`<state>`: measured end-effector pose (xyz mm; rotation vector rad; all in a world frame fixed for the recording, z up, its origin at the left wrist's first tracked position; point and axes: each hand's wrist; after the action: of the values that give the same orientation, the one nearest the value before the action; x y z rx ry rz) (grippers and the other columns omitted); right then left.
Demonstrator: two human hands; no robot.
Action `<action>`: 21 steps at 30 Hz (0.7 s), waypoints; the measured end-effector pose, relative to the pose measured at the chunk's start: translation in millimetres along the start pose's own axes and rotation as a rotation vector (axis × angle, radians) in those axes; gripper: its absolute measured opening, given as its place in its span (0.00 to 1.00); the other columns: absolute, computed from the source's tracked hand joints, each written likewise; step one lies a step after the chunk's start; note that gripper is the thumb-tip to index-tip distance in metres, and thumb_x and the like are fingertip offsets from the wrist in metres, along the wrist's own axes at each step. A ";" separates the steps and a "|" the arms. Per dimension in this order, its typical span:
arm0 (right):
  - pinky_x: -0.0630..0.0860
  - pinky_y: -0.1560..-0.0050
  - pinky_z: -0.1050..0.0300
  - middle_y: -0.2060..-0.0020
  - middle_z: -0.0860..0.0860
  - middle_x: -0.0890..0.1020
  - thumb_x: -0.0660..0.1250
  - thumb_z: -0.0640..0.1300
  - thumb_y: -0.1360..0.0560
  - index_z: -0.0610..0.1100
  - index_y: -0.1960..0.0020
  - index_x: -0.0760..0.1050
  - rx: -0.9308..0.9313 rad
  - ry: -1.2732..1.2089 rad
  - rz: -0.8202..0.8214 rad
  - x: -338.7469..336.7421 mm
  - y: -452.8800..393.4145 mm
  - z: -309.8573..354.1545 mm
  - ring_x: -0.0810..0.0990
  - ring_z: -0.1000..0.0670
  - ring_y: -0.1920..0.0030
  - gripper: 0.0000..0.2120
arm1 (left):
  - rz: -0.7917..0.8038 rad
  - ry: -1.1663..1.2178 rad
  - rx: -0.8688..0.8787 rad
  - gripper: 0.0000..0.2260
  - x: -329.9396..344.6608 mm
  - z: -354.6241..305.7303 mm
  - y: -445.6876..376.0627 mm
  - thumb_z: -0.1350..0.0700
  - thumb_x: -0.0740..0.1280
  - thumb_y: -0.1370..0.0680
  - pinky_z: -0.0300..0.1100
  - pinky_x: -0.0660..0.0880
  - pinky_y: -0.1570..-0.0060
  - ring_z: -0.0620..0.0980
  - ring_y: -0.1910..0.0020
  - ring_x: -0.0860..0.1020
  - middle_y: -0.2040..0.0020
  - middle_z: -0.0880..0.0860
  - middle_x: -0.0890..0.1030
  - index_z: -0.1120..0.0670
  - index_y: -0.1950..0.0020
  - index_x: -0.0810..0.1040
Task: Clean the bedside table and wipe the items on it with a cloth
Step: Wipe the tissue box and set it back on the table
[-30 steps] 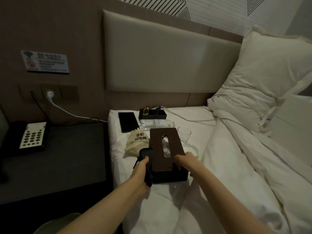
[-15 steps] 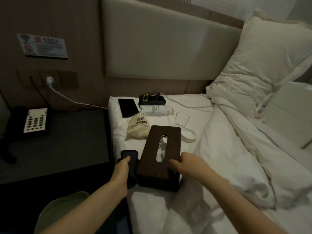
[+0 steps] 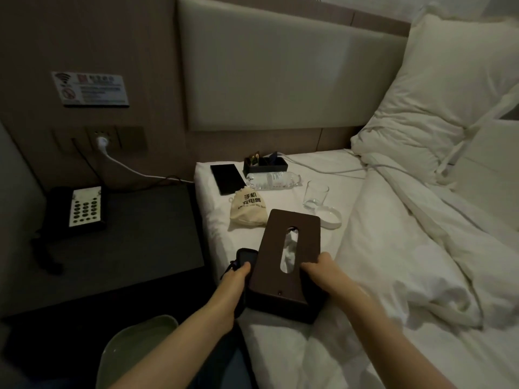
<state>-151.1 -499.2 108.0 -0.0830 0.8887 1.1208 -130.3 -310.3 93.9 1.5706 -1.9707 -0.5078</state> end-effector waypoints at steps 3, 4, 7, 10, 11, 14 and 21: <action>0.82 0.52 0.45 0.50 0.41 0.80 0.65 0.35 0.27 0.38 0.38 0.66 0.033 -0.361 0.011 11.4 14.5 -15.1 0.83 0.42 0.54 0.19 | -0.009 0.036 -0.035 0.23 -10.4 11.2 -1.4 0.44 0.61 0.20 0.53 0.72 0.36 0.58 0.40 0.76 0.37 0.56 0.78 0.52 0.27 0.69; 0.83 0.58 0.48 0.51 0.42 0.81 0.65 0.34 0.28 0.41 0.38 0.66 0.043 -0.491 0.016 16.2 20.3 -19.4 0.84 0.44 0.57 0.20 | -0.018 0.056 -0.044 0.24 -11.9 15.8 -0.3 0.44 0.62 0.20 0.54 0.72 0.36 0.58 0.40 0.76 0.36 0.56 0.77 0.52 0.27 0.68; 0.80 0.69 0.55 0.53 0.44 0.82 0.65 0.31 0.28 0.50 0.37 0.65 0.040 -0.673 0.027 28.0 31.7 -25.5 0.85 0.46 0.62 0.25 | -0.047 0.116 -0.066 0.27 -13.9 27.1 6.5 0.44 0.62 0.21 0.53 0.72 0.36 0.58 0.38 0.75 0.33 0.56 0.74 0.50 0.24 0.62; 0.82 0.65 0.53 0.50 0.44 0.81 0.67 0.33 0.28 0.54 0.34 0.64 0.022 -0.657 0.052 28.6 35.7 -23.9 0.85 0.43 0.58 0.29 | -0.039 0.202 -0.090 0.27 -15.2 29.5 12.7 0.44 0.62 0.20 0.53 0.72 0.36 0.58 0.38 0.75 0.31 0.56 0.73 0.51 0.23 0.60; 0.82 0.64 0.53 0.49 0.44 0.81 0.67 0.33 0.27 0.56 0.34 0.64 0.021 -0.657 0.081 28.5 37.4 -22.3 0.85 0.43 0.58 0.29 | -0.039 0.233 -0.092 0.27 -15.9 29.1 14.0 0.45 0.62 0.20 0.52 0.72 0.37 0.58 0.38 0.75 0.32 0.57 0.73 0.51 0.23 0.61; 0.81 0.66 0.55 0.48 0.44 0.81 0.67 0.34 0.26 0.60 0.33 0.65 0.002 -0.670 0.165 28.0 43.4 -19.2 0.86 0.46 0.60 0.30 | -0.049 0.285 -0.090 0.24 -18.6 28.2 22.0 0.47 0.62 0.20 0.47 0.76 0.52 0.57 0.49 0.78 0.39 0.57 0.77 0.54 0.25 0.65; 0.83 0.59 0.46 0.51 0.42 0.85 0.80 0.40 0.41 0.58 0.38 0.74 -0.057 -0.825 0.186 25.4 69.4 -8.7 0.86 0.41 0.57 0.35 | -0.002 0.411 -0.193 0.23 -52.9 31.0 49.4 0.47 0.63 0.21 0.54 0.73 0.46 0.61 0.41 0.75 0.37 0.61 0.76 0.55 0.28 0.69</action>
<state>-208.5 -451.9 110.6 0.4002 0.1257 1.2054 -179.2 -248.7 90.0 1.4238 -1.5623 -0.3320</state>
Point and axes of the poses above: each hand's wrist, its own y-axis away from the middle knuckle, its own x-axis out of the palm, z = x × y
